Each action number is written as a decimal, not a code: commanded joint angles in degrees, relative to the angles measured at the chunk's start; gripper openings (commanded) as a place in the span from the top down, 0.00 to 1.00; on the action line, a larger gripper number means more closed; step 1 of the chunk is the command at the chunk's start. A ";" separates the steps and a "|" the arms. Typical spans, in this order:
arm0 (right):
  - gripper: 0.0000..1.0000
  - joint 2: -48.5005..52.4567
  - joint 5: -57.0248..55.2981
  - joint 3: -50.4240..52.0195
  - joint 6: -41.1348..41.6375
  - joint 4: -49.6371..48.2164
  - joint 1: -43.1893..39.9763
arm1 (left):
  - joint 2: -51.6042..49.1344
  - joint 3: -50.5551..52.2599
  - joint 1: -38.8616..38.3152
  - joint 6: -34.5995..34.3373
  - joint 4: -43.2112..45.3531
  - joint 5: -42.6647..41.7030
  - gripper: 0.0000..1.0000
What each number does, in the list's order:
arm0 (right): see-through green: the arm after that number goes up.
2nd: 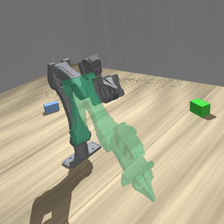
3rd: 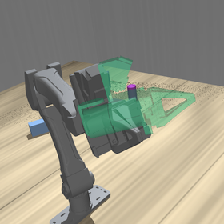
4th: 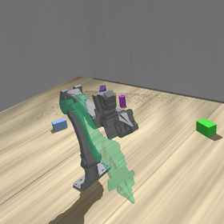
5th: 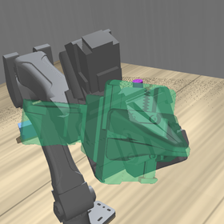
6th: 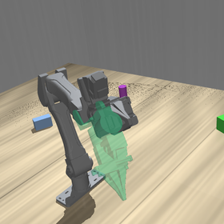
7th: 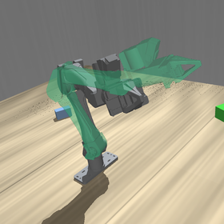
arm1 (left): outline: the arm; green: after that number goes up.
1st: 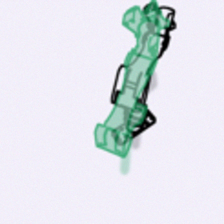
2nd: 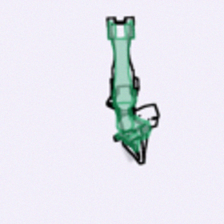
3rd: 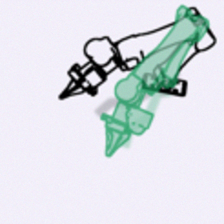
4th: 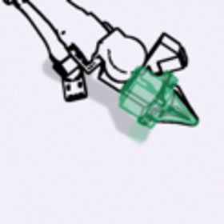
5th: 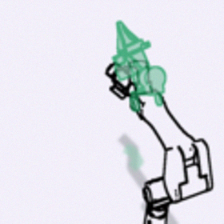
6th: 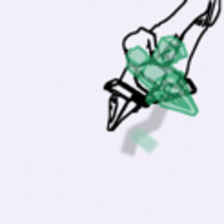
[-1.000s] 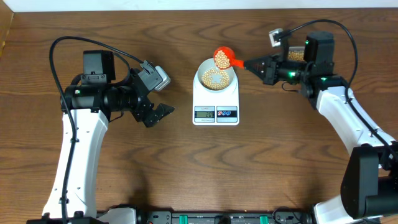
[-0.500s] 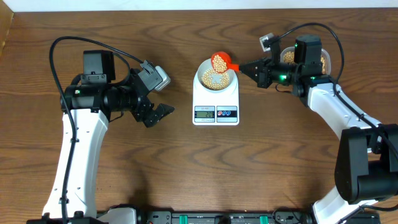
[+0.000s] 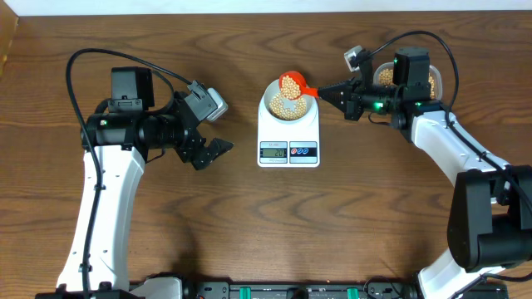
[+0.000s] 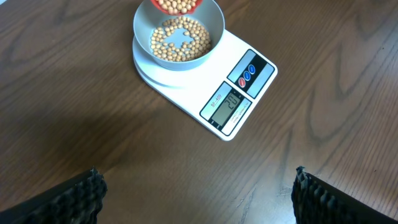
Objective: Scoop item into bowl and weigh 50g on scale
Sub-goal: 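Tilt the red scoop with the right gripper to pour soybeans into bowl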
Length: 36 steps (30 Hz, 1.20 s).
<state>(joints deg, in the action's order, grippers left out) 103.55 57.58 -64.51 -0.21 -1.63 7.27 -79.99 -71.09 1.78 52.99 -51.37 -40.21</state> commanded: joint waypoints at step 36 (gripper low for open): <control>0.99 -1.95 -6.91 -0.31 -6.86 0.15 0.33 | 0.59 -1.03 0.02 0.98 -0.20 -0.66 0.02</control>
<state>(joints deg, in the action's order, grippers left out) 103.22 51.55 -64.51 -5.65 -1.93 7.27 -79.99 -71.09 1.78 52.99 -51.40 -40.21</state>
